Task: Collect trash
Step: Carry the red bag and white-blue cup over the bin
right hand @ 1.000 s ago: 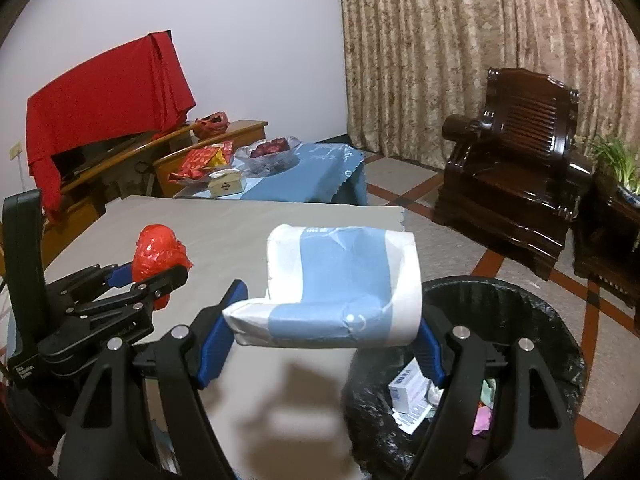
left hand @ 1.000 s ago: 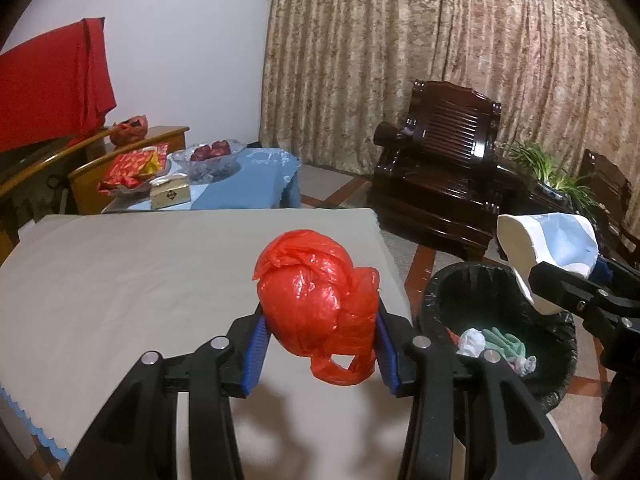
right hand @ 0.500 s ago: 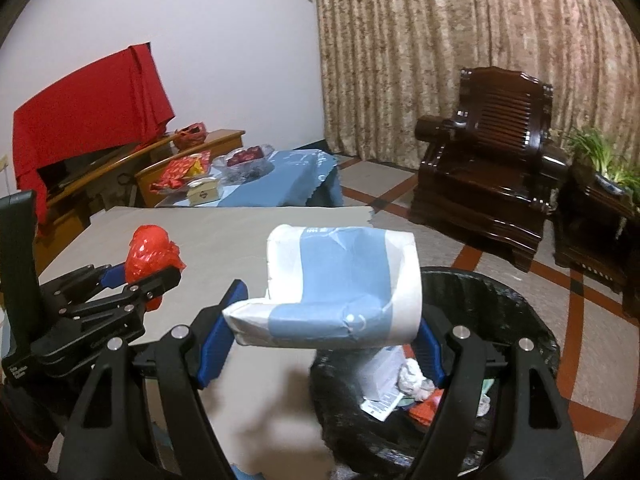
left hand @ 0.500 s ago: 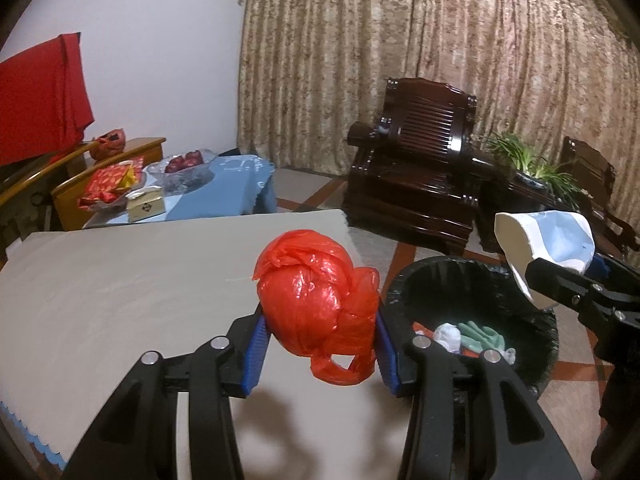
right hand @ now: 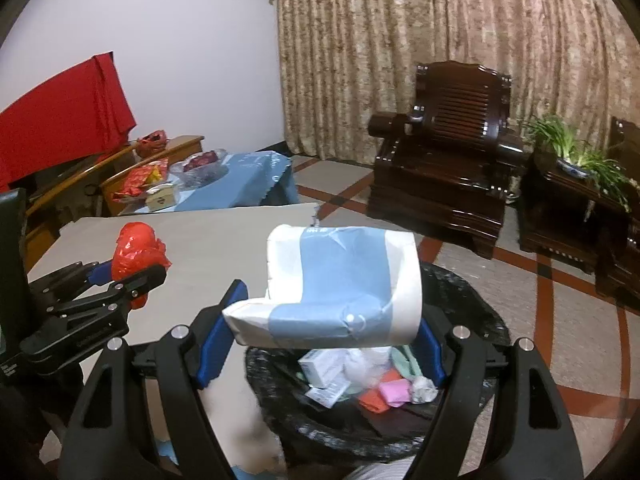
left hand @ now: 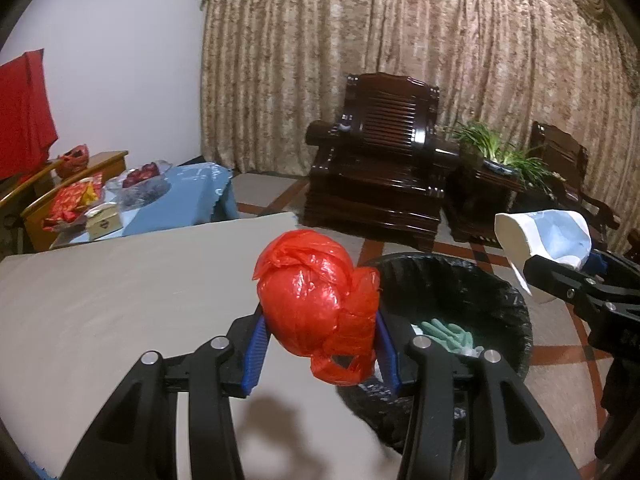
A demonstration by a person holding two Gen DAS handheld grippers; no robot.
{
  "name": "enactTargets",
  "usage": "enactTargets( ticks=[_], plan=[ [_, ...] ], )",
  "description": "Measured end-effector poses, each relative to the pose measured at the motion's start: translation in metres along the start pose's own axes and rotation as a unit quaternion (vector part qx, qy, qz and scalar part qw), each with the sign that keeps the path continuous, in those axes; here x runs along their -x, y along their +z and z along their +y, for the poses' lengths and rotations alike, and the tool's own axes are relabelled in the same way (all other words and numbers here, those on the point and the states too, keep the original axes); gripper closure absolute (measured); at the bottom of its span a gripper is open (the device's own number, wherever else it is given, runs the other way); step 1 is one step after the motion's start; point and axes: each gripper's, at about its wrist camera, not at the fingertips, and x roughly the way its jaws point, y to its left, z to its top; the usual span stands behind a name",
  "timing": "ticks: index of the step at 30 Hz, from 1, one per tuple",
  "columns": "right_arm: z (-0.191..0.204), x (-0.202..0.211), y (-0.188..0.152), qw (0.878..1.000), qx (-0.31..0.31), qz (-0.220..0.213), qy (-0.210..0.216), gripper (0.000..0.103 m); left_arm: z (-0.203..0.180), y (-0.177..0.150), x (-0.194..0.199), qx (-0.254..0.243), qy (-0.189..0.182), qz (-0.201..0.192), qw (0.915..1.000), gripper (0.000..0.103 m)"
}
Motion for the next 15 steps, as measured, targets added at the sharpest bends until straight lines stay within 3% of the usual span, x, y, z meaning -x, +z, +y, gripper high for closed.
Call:
enactTargets(
  ticks=[15],
  plan=[
    [-0.054,-0.014,-0.022,0.998,-0.028,0.017,-0.06,0.03,-0.047,0.0,-0.042,-0.032,-0.045,0.008,0.9984,0.057]
  ],
)
